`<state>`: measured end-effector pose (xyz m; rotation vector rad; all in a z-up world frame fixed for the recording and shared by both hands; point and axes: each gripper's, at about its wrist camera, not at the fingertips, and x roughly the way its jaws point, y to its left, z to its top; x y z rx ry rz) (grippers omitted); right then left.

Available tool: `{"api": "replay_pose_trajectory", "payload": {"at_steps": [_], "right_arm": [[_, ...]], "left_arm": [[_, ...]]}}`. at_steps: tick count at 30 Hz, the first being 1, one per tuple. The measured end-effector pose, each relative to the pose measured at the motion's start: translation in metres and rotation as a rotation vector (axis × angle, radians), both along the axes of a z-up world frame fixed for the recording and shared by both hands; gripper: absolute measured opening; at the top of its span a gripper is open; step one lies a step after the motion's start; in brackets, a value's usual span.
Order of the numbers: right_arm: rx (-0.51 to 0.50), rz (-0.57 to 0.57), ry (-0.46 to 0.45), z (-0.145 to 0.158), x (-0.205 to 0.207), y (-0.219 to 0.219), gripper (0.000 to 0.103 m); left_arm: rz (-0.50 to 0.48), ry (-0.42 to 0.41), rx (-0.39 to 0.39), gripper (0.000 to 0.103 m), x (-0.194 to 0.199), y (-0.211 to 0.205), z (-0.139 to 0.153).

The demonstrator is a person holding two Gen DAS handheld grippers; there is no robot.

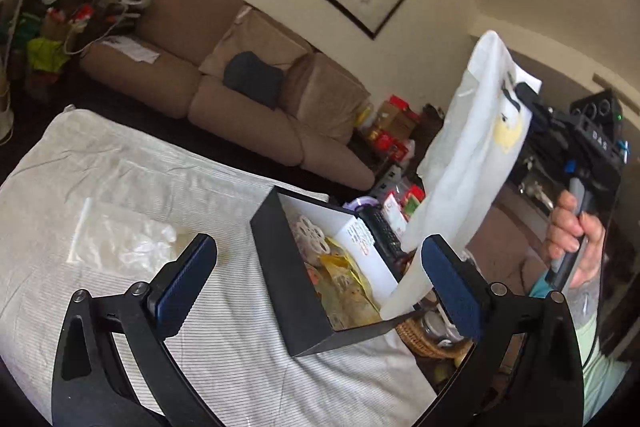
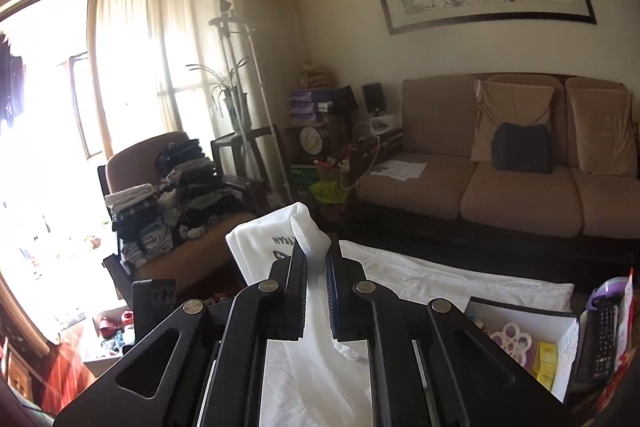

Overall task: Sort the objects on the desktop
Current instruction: 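Carry the glove package over the box and lower it inside with the right gripper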

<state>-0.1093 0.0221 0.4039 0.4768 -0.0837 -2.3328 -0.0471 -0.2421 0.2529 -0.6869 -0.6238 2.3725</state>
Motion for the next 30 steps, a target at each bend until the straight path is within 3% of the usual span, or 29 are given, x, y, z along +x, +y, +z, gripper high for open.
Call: {"api": "replay_pose_trajectory", "payload": {"at_steps": [3, 8, 14, 19, 23, 27, 30], "right_arm": [[-0.007, -0.070, -0.019, -0.009, 0.004, 0.037, 0.007], [-0.031, -0.182, -0.079, -0.044, -0.008, 0.089, 0.007], [-0.041, -0.237, -0.161, -0.096, -0.037, 0.133, 0.007], [-0.099, -0.233, -0.253, -0.136, -0.057, 0.147, 0.007], [-0.145, -0.183, -0.319, -0.150, -0.068, 0.149, 0.007], [-0.191, -0.124, -0.411, -0.165, -0.084, 0.149, 0.007], [-0.209, -0.137, -0.440, -0.177, -0.097, 0.157, 0.007]], "left_arm": [[-0.037, -0.015, -0.026, 0.103, -0.006, 0.038, -0.006], [-0.087, -0.054, 0.021, 0.103, -0.019, 0.090, -0.027], [-0.113, -0.068, -0.111, 0.103, -0.028, 0.145, -0.046], [-0.135, -0.077, -0.131, 0.103, -0.039, 0.179, -0.056], [-0.140, -0.030, -0.141, 0.103, -0.041, 0.192, -0.056], [-0.141, -0.052, -0.124, 0.103, -0.050, 0.193, -0.062], [-0.129, -0.062, -0.179, 0.103, -0.051, 0.199, -0.070]]}}
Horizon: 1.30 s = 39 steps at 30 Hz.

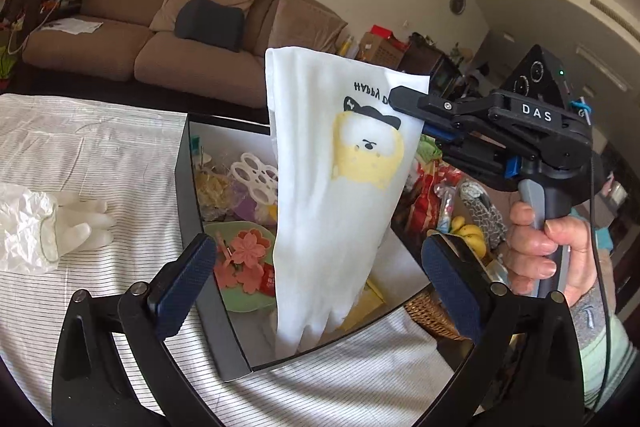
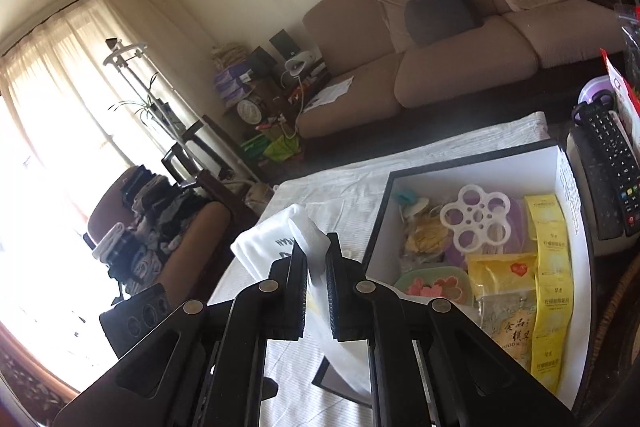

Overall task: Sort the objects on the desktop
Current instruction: 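Carry the glove package over the box and lower it inside with the right gripper, then open the right gripper to release the glove package in the box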

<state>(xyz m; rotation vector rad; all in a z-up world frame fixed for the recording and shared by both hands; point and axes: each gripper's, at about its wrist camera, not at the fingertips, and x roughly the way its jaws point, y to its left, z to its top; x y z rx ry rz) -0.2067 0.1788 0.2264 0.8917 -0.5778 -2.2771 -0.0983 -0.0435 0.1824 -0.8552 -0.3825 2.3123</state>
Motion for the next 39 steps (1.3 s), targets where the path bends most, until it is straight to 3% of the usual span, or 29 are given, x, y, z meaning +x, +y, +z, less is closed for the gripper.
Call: {"api": "replay_pose_trajectory", "payload": {"at_steps": [5, 10, 14, 20, 23, 25, 26, 27, 29, 32, 35, 37, 39], "right_arm": [[-0.089, -0.075, -0.147, -0.045, -0.032, 0.029, 0.007], [-0.050, -0.170, -0.292, -0.103, -0.081, 0.052, 0.008], [0.042, -0.212, -0.279, -0.115, -0.105, 0.051, 0.008], [0.095, -0.272, -0.260, -0.118, -0.132, 0.047, 0.010], [0.186, -0.323, -0.250, -0.116, -0.144, 0.045, 0.014], [0.242, -0.333, -0.253, -0.116, -0.151, 0.041, 0.018], [0.275, -0.339, -0.260, -0.116, -0.154, 0.040, 0.031], [0.316, -0.351, -0.274, -0.115, -0.157, 0.039, 0.055], [0.383, -0.371, -0.287, -0.110, -0.157, 0.037, 0.072], [0.471, -0.385, -0.251, -0.098, -0.147, 0.035, 0.072], [0.460, -0.329, -0.228, -0.090, -0.130, 0.033, 0.072], [0.479, -0.319, -0.278, -0.097, -0.123, 0.031, 0.071], [0.430, -0.308, -0.363, -0.113, -0.119, 0.033, 0.071]], "left_arm": [[-0.009, -0.036, -0.031, 0.103, -0.003, 0.010, -0.013], [-0.019, -0.030, -0.074, 0.103, 0.000, 0.020, -0.016], [-0.026, -0.009, -0.116, 0.103, 0.004, 0.028, -0.016], [-0.028, -0.031, -0.116, 0.103, 0.007, 0.028, -0.021], [-0.026, -0.037, -0.112, 0.103, 0.004, 0.027, -0.021], [-0.024, -0.042, -0.111, 0.103, 0.003, 0.026, -0.021], [-0.026, -0.043, -0.113, 0.103, 0.003, 0.026, -0.021], [-0.026, -0.043, -0.117, 0.103, 0.003, 0.026, -0.021], [-0.025, -0.045, -0.121, 0.103, 0.003, 0.026, -0.021], [-0.013, -0.045, -0.124, 0.103, 0.001, 0.018, -0.018], [0.024, -0.061, -0.093, 0.103, -0.004, -0.003, -0.013], [0.050, -0.065, -0.070, 0.103, -0.007, -0.016, -0.010], [0.068, -0.067, -0.064, 0.103, -0.008, -0.023, -0.010]]}}
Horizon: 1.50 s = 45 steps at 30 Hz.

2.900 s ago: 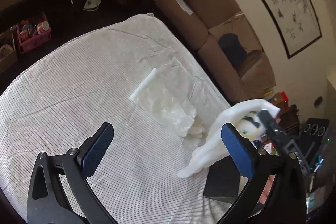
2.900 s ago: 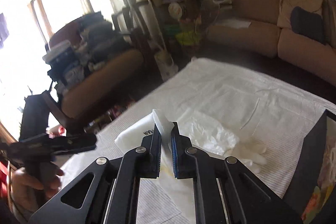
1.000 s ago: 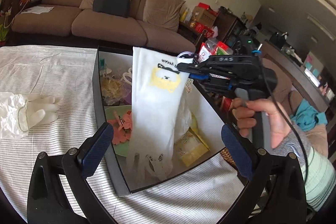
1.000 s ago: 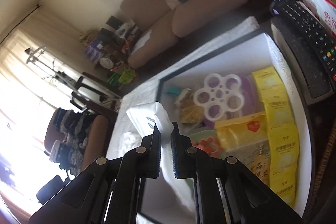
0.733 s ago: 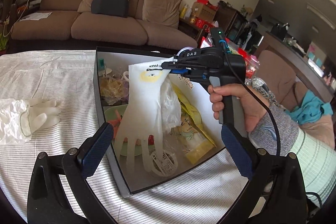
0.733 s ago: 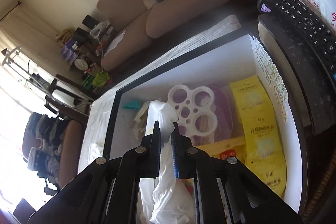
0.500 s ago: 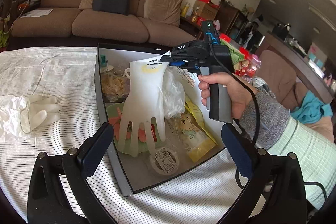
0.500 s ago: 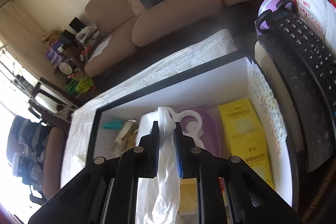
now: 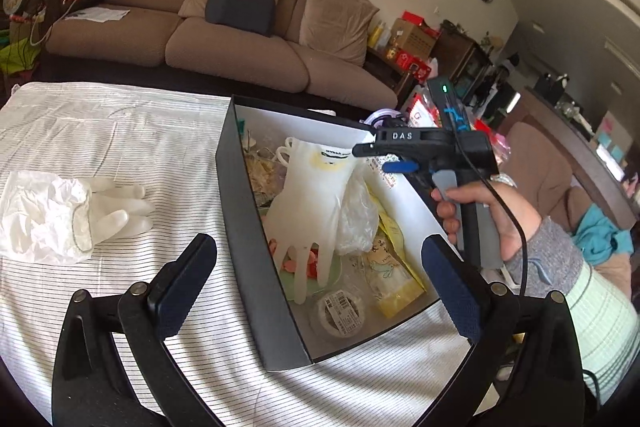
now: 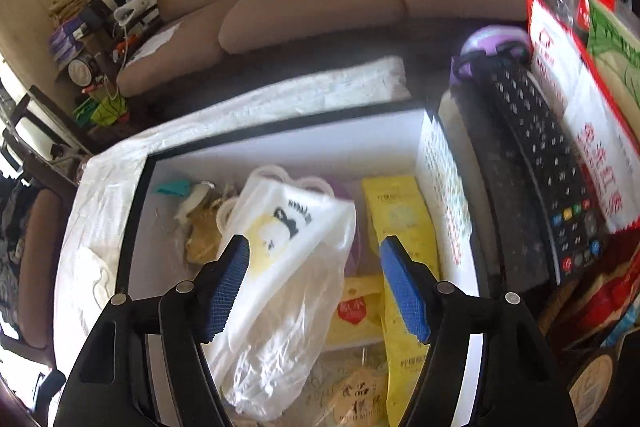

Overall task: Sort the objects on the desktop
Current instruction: 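Open the right gripper to release the glove package in the box, then move the right gripper to the loose white gloves on the table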

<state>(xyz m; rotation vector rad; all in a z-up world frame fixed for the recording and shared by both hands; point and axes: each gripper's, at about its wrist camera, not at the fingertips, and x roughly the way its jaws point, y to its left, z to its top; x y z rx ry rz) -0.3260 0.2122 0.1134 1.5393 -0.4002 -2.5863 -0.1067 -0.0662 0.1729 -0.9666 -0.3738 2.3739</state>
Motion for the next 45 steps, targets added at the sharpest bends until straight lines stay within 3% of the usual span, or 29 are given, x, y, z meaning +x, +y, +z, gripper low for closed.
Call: {"api": "replay_pose_trajectory", "payload": {"at_steps": [2, 4, 5, 7, 10, 13, 16, 18, 21, 23, 31, 37, 45], "right_arm": [[-0.043, -0.016, -0.063, -0.019, 0.002, 0.001, 0.070], [0.080, -0.013, -0.120, -0.035, 0.000, -0.007, 0.061], [0.134, -0.010, -0.141, -0.041, 0.001, -0.011, 0.051], [0.183, 0.002, -0.157, -0.048, 0.003, -0.014, 0.047], [0.220, 0.023, -0.150, -0.045, 0.009, -0.015, 0.046], [0.193, -0.004, -0.050, -0.011, 0.022, -0.013, 0.046], [0.082, 0.071, 0.105, 0.036, 0.043, -0.028, 0.050], [0.060, 0.142, 0.178, 0.060, 0.057, -0.049, 0.055], [0.009, 0.248, 0.258, 0.083, 0.075, -0.087, 0.069], [-0.011, 0.306, 0.281, 0.089, 0.083, -0.113, 0.071], [0.001, 0.400, 0.312, 0.081, 0.086, -0.195, 0.083], [0.018, 0.442, 0.302, 0.070, 0.089, -0.241, 0.083], [0.027, 0.460, 0.229, 0.034, 0.072, -0.305, 0.084]], "left_arm": [[0.002, -0.004, -0.007, 0.103, -0.001, 0.000, -0.002], [-0.004, -0.006, -0.024, 0.103, -0.002, 0.002, -0.004], [-0.006, -0.007, -0.033, 0.103, -0.003, 0.003, -0.005], [-0.008, -0.013, -0.035, 0.103, -0.004, 0.005, -0.007], [-0.003, -0.024, -0.026, 0.103, -0.006, -0.001, -0.008], [0.044, -0.024, -0.032, 0.103, -0.007, -0.017, -0.006], [0.119, -0.032, 0.003, 0.103, -0.009, -0.045, -0.002], [0.173, -0.029, 0.003, 0.103, -0.010, -0.064, 0.001], [0.265, 0.003, -0.071, 0.103, -0.008, -0.084, 0.006], [0.307, 0.018, -0.104, 0.103, -0.007, -0.094, 0.007], [0.404, -0.008, -0.167, 0.103, -0.009, -0.114, 0.001], [0.500, -0.034, -0.301, 0.103, -0.012, -0.139, -0.007], [0.569, -0.094, -0.280, 0.103, -0.014, -0.182, -0.018]]}}
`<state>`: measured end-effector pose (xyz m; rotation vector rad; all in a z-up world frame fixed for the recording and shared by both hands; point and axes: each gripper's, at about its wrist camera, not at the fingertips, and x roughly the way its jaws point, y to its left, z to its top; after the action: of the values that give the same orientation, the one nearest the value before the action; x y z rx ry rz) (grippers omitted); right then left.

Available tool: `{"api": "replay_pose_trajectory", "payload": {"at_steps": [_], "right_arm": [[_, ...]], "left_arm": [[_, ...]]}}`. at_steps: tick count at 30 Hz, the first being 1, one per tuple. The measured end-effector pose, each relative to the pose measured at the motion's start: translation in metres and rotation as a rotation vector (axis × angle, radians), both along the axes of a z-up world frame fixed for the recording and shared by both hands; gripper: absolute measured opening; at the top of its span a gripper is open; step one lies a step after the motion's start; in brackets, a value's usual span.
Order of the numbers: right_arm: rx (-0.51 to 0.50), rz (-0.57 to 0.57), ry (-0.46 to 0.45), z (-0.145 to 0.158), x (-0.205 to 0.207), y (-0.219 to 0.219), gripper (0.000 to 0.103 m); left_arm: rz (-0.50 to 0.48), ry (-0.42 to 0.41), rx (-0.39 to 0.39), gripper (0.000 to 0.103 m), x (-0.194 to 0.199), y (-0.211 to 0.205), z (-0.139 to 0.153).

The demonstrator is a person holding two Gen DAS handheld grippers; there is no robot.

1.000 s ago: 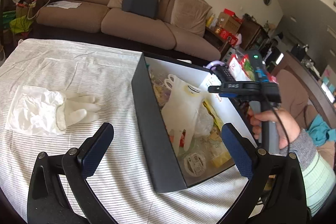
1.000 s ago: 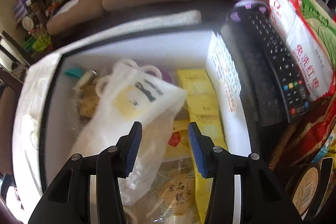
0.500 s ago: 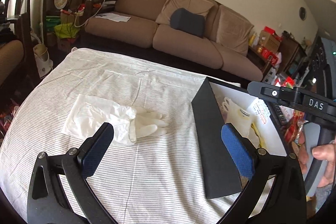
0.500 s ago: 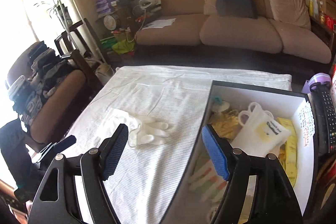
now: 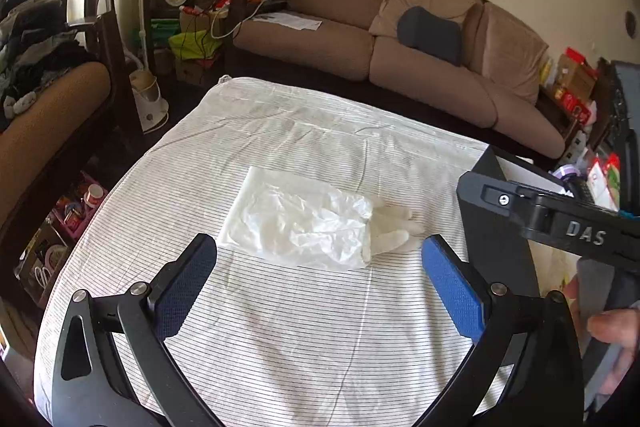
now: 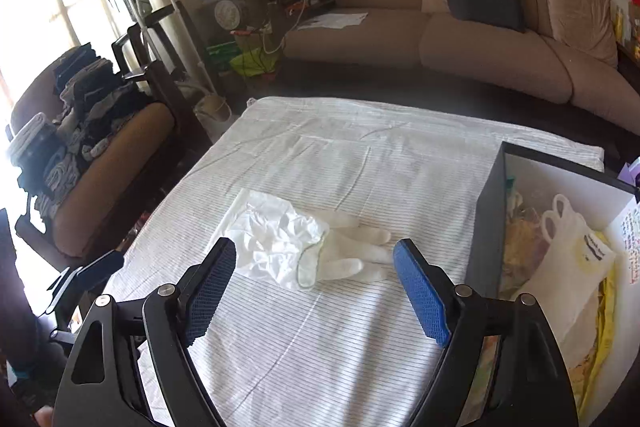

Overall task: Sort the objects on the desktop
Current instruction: 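Move the right gripper to the loose white gloves on the table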

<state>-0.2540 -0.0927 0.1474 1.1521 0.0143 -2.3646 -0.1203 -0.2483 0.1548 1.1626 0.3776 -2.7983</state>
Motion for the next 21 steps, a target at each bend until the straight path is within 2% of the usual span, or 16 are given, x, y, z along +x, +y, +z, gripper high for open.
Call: {"api": "replay_pose_trajectory", "payload": {"at_steps": [4, 8, 12, 15, 19, 20, 21], "right_arm": [[0.033, -0.035, -0.077, -0.035, -0.026, -0.026, 0.084], [0.028, -0.077, -0.148, -0.070, -0.050, -0.041, 0.084], [0.047, -0.092, -0.185, -0.104, -0.063, -0.052, 0.084], [-0.015, -0.091, -0.209, -0.117, -0.062, -0.055, 0.084], [-0.090, -0.087, -0.250, -0.130, -0.058, -0.058, 0.082], [-0.104, -0.085, -0.260, -0.133, -0.058, -0.059, 0.080], [-0.109, -0.082, -0.269, -0.136, -0.058, -0.061, 0.064]], "left_arm": [[0.059, -0.027, 0.014, 0.103, 0.002, -0.030, -0.006], [0.138, -0.033, 0.138, 0.103, 0.007, -0.068, -0.011], [0.177, -0.034, 0.199, 0.103, 0.012, -0.089, -0.016], [0.183, -0.036, 0.259, 0.103, 0.013, -0.096, -0.021], [0.178, -0.045, 0.264, 0.103, 0.013, -0.094, -0.023], [0.174, -0.045, 0.271, 0.103, 0.013, -0.092, -0.024], [0.169, -0.044, 0.277, 0.103, 0.013, -0.091, -0.024]]}}
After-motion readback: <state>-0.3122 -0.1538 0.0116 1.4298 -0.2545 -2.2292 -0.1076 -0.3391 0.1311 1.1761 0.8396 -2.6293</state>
